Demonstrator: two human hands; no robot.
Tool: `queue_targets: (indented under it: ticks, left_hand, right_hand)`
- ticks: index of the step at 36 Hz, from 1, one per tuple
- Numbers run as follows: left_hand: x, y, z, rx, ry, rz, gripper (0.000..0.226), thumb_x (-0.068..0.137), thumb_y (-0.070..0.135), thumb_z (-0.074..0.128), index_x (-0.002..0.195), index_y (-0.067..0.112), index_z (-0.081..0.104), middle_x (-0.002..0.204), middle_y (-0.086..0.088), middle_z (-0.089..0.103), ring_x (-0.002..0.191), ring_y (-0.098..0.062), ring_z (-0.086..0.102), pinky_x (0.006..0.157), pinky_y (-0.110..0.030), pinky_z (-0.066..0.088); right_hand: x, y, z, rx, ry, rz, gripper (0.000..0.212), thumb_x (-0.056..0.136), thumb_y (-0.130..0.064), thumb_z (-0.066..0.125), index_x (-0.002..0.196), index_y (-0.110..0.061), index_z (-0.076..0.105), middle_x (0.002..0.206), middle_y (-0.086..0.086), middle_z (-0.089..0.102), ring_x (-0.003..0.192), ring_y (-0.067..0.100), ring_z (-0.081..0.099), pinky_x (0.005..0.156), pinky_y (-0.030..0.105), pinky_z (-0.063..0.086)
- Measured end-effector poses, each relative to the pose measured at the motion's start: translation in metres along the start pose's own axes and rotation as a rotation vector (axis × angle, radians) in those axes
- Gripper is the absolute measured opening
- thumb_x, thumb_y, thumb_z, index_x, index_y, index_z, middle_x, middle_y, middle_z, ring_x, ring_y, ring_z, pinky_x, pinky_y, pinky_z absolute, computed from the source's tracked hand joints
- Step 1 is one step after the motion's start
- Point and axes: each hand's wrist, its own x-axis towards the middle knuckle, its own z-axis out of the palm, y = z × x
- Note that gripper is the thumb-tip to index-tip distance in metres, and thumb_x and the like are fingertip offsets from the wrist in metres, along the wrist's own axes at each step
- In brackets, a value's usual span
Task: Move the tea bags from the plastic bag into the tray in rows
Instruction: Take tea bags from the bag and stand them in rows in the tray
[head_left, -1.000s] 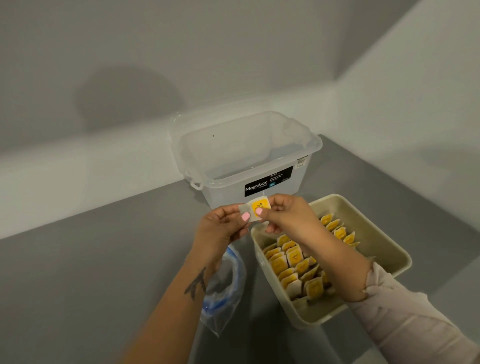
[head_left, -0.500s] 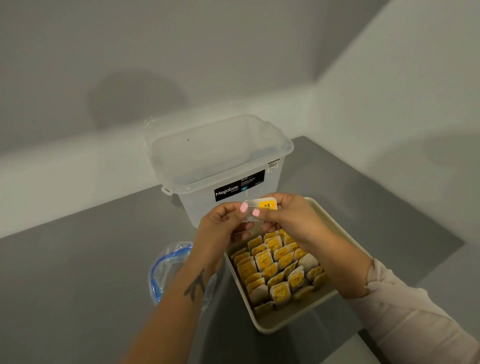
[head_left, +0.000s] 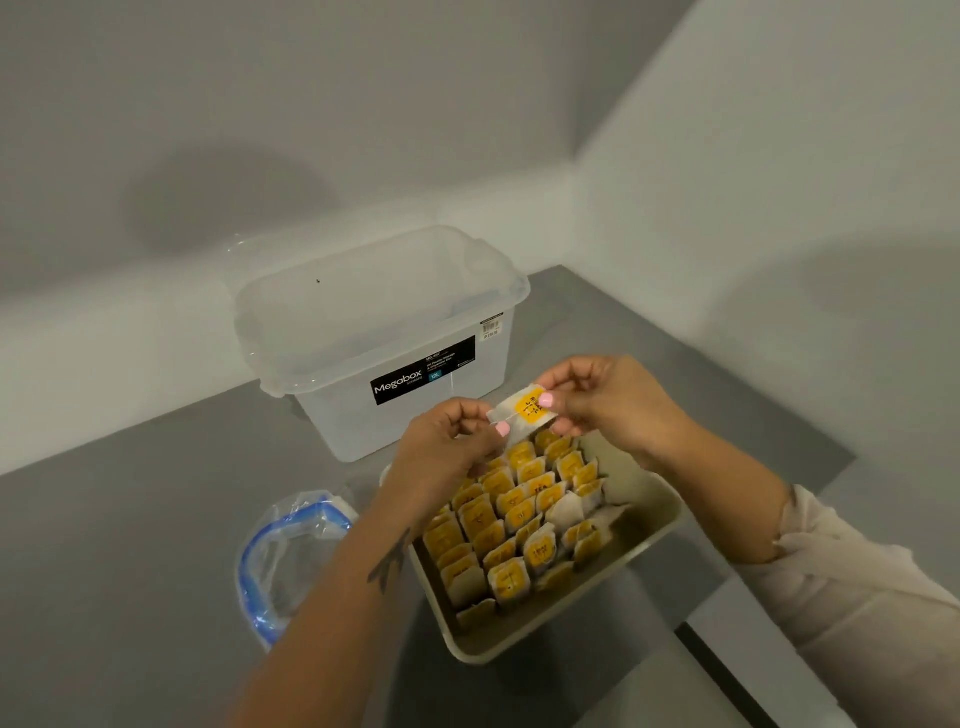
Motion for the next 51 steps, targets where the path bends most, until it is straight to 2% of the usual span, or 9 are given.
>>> queue_targets:
  ticks: [5,11,16,21,24,29,35,39,51]
  left_hand:
    - [0.004,-0.004,0.013,0.169,-0.068,0.066,0.023,0.079,0.017,0.074,0.095,0.029,0.064,0.091,0.007,0.068,0.085,-0.008,0.065,0.076,-0.019,0.053]
    - [0.013,-0.013,0.016,0.396,0.15,0.128,0.019,0.083,0.019,0.069,0.096,0.031,0.063,0.097,0.011,0.065,0.086,0.001,0.057,0.065,-0.003,0.04]
    - [0.02,-0.023,0.013,0.527,0.246,0.122,0.018,0.086,0.023,0.065,0.095,0.038,0.059,0.113,0.009,0.062,0.102,-0.006,0.054,0.075,-0.011,0.036]
    - [0.02,-0.027,0.016,0.53,0.292,0.094,0.016,0.087,0.025,0.064,0.097,0.037,0.06,0.117,0.007,0.061,0.11,-0.009,0.052,0.081,-0.021,0.035]
    - [0.019,-0.028,0.019,0.539,0.313,0.082,0.016,0.088,0.025,0.063,0.096,0.037,0.059,0.115,0.009,0.06,0.104,-0.005,0.051,0.077,-0.019,0.036]
    - [0.018,-0.027,0.024,0.576,0.333,0.067,0.016,0.089,0.023,0.061,0.103,0.032,0.062,0.113,0.01,0.058,0.076,0.005,0.047,0.052,-0.006,0.034]
    - [0.017,-0.028,0.025,0.556,0.353,0.06,0.016,0.089,0.022,0.062,0.101,0.031,0.063,0.111,0.009,0.059,0.083,-0.002,0.049,0.06,-0.008,0.034]
    - [0.016,-0.028,0.025,0.541,0.36,0.049,0.016,0.088,0.022,0.063,0.1,0.033,0.062,0.106,0.012,0.056,0.071,-0.001,0.052,0.048,-0.01,0.038]
    - [0.018,-0.03,0.024,0.569,0.343,0.03,0.016,0.088,0.023,0.063,0.101,0.032,0.063,0.106,0.011,0.057,0.075,0.0,0.05,0.056,-0.01,0.033]
  right_hand:
    - [-0.009,0.0,-0.031,-0.314,0.009,-0.087,0.011,0.08,-0.006,0.073,0.078,-0.016,0.07,0.065,-0.003,0.065,0.05,0.006,0.052,0.051,0.011,0.044]
    - [-0.022,0.008,-0.056,-0.661,-0.085,-0.062,0.021,0.077,-0.015,0.077,0.07,-0.032,0.065,0.07,-0.012,0.066,0.061,-0.004,0.057,0.06,0.007,0.041]
    - [-0.032,0.025,-0.062,-0.965,-0.252,-0.013,0.014,0.082,-0.023,0.071,0.075,-0.034,0.065,0.079,-0.016,0.067,0.071,-0.006,0.057,0.062,0.005,0.037]
    - [-0.03,0.045,-0.057,-1.214,-0.357,0.042,0.01,0.086,-0.022,0.063,0.09,-0.029,0.067,0.091,-0.012,0.064,0.087,0.006,0.058,0.076,0.023,0.048]
    - [-0.029,0.056,-0.054,-1.263,-0.371,0.024,0.014,0.088,-0.019,0.058,0.09,-0.031,0.066,0.091,-0.012,0.06,0.088,0.008,0.057,0.066,0.018,0.043]
    - [-0.026,0.071,-0.05,-1.364,-0.36,-0.105,0.018,0.089,-0.02,0.055,0.097,-0.029,0.068,0.091,-0.01,0.055,0.087,0.009,0.054,0.059,0.014,0.032]
    - [-0.019,0.077,-0.042,-1.463,-0.388,-0.128,0.019,0.091,-0.021,0.053,0.098,-0.022,0.07,0.099,-0.002,0.063,0.09,0.014,0.059,0.08,0.025,0.051]
    - [-0.016,0.08,-0.04,-1.496,-0.37,-0.148,0.019,0.092,-0.023,0.053,0.101,-0.024,0.07,0.1,-0.001,0.062,0.092,0.015,0.058,0.084,0.027,0.051]
    - [-0.011,0.088,-0.039,-1.508,-0.319,-0.151,0.017,0.09,-0.025,0.058,0.104,-0.027,0.067,0.107,-0.002,0.061,0.1,0.015,0.054,0.089,0.026,0.047]
